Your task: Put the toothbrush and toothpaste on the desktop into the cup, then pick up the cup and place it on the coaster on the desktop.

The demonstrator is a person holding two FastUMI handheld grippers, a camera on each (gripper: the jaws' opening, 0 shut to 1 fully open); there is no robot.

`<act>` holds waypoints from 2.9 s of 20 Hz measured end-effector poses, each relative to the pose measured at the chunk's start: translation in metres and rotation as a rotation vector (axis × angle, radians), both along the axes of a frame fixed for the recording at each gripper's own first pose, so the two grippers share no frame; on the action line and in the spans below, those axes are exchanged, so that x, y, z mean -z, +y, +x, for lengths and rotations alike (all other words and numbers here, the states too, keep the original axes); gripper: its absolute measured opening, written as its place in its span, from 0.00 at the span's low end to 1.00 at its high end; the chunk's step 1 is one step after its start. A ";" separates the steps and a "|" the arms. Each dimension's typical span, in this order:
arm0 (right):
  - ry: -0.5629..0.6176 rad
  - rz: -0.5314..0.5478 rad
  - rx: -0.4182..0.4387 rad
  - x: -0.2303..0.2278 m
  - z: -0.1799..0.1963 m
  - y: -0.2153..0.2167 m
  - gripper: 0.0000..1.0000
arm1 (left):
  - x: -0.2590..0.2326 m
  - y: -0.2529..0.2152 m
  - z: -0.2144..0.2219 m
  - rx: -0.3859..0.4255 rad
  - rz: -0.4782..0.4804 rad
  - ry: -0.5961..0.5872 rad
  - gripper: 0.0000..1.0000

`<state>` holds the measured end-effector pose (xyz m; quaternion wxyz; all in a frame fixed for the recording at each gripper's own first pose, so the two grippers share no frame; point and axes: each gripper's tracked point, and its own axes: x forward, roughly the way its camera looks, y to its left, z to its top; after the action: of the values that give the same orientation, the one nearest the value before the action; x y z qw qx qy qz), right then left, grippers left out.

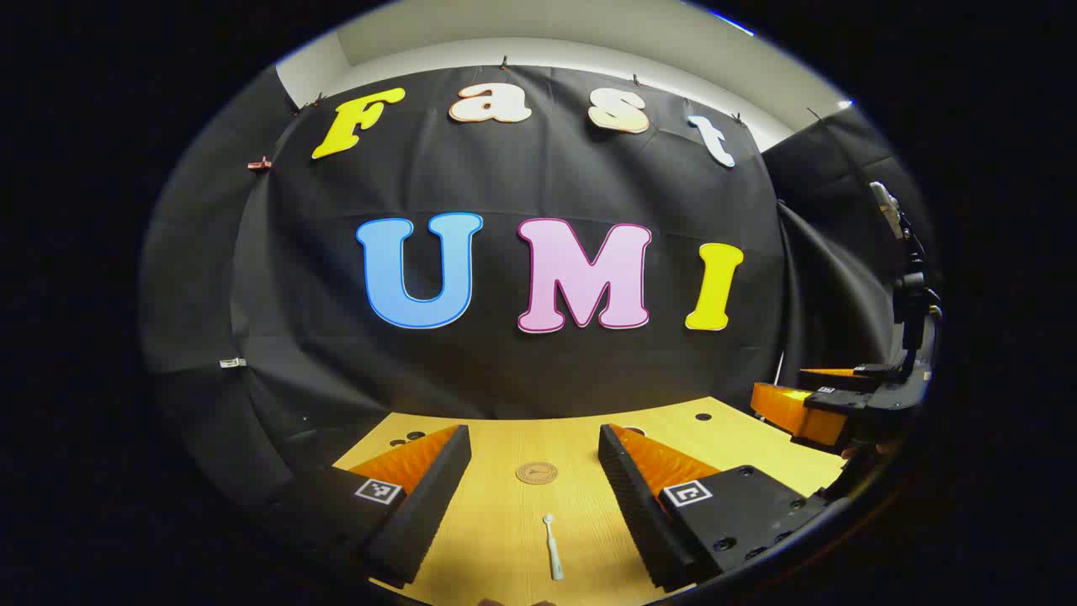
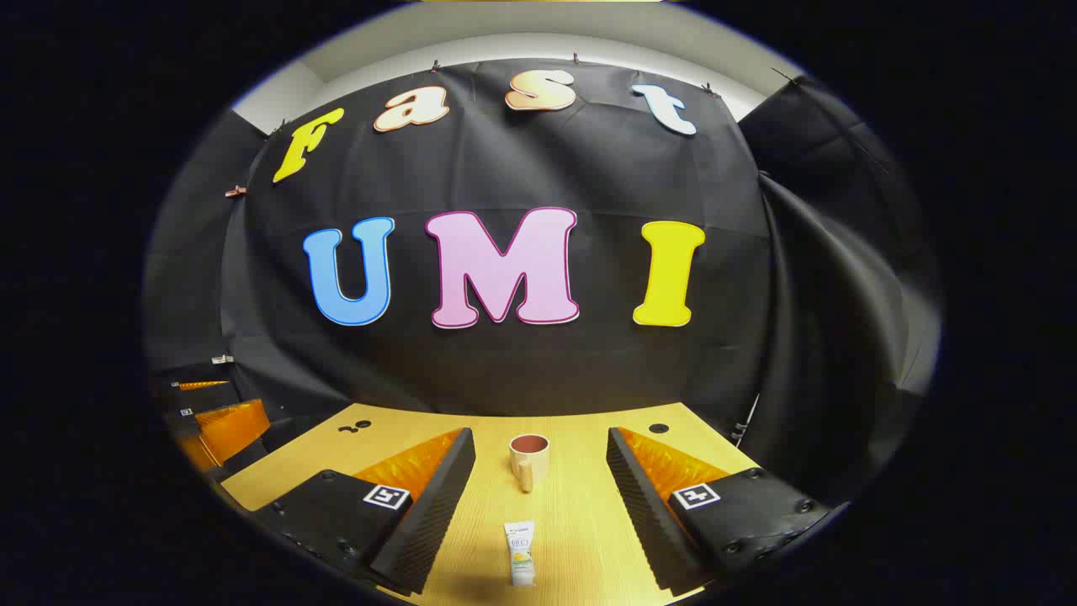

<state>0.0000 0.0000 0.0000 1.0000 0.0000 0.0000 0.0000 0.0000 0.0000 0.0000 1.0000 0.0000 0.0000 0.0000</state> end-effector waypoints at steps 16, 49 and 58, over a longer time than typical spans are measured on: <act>0.069 -0.006 0.004 0.021 0.010 -0.002 0.97 | 0.011 0.001 0.009 -0.006 -0.013 0.026 0.97; 0.845 -0.098 -0.165 0.271 0.075 0.021 0.98 | 0.091 0.054 0.026 -0.263 -0.045 0.232 0.97; 1.050 -0.123 -0.142 0.326 0.080 0.016 0.98 | 0.110 0.057 0.023 -0.306 -0.080 0.300 0.97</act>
<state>0.0798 0.0156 -0.3257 0.8611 -0.0586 0.5005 0.0678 0.0228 0.0566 -0.1100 0.9764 -0.0396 0.1487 0.1518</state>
